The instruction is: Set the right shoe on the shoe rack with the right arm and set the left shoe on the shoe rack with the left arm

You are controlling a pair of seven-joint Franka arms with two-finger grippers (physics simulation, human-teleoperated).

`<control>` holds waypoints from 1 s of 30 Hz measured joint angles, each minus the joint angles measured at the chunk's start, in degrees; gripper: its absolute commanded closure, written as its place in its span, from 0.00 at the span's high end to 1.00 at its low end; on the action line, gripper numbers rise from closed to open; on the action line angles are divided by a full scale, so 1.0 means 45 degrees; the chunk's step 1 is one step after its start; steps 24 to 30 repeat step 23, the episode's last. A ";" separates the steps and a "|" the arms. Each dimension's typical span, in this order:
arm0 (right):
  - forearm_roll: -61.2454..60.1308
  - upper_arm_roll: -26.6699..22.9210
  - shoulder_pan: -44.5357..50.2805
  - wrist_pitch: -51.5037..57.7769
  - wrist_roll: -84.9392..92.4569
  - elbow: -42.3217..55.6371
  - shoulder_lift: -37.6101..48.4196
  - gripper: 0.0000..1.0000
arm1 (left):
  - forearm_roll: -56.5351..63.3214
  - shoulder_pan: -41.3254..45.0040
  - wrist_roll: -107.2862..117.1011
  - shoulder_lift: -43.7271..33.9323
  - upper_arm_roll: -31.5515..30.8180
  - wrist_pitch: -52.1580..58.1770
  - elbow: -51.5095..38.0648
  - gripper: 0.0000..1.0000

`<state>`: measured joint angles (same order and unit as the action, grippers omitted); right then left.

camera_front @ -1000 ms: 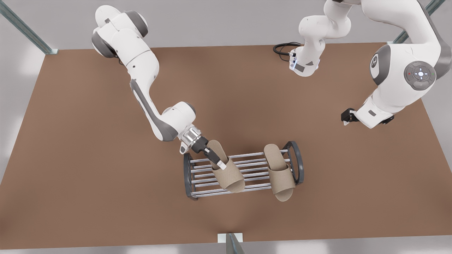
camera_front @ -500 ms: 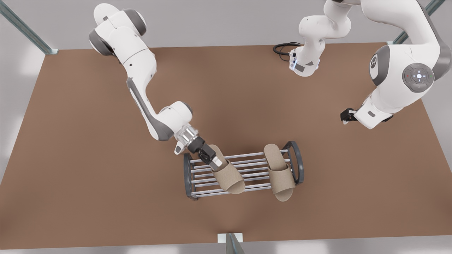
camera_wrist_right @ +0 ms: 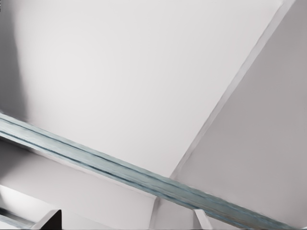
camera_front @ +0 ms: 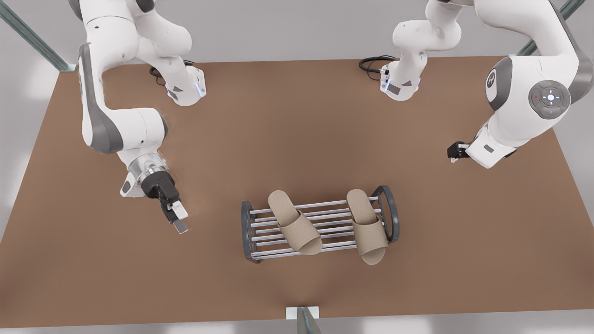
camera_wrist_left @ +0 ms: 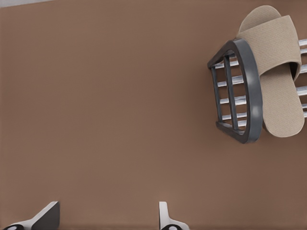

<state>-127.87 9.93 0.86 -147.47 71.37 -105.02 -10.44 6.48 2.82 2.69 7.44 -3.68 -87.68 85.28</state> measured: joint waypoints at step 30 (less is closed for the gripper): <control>2.8078 -0.2615 -0.0360 1.1276 -1.0241 0.3270 0.0577 1.00 | 0.0001 -0.0001 0.0303 0.0019 0.0000 0.0015 -0.0019 1.00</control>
